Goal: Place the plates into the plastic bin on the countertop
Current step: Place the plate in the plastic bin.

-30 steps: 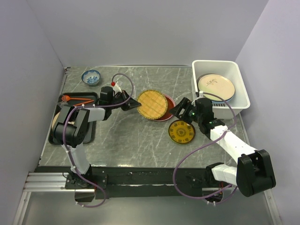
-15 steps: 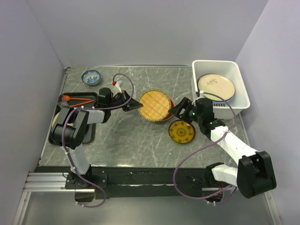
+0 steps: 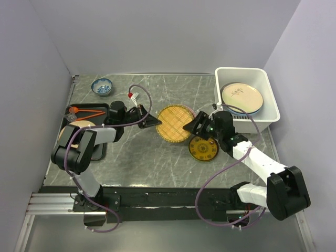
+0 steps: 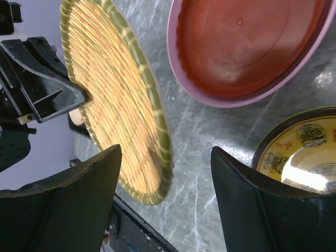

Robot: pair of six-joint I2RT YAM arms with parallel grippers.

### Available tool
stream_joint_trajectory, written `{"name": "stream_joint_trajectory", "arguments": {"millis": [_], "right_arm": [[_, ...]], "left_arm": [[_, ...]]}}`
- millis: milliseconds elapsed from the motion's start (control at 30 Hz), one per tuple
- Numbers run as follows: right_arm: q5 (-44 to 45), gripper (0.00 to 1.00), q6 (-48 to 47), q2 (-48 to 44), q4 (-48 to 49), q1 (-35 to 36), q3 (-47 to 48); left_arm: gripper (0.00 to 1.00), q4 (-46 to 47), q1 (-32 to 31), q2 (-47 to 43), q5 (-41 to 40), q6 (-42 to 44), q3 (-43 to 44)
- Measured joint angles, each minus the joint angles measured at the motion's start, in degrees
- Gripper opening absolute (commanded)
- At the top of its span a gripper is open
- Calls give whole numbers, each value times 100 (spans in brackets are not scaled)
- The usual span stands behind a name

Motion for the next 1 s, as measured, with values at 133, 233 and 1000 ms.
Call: {"name": "stream_joint_trajectory", "arguments": {"millis": [133,233,1000], "right_arm": [[-2,68,33,35,50,90,0],[-15,65,42,48,120,133,0],[-345,0,308,-529,575,177,-369]], "left_arm": [[1,-74,-4,-181,-4,50,-173],[1,-96,-7,-350,-7,66,-254],[77,-317,-330,-575,-433,214,-409]]}}
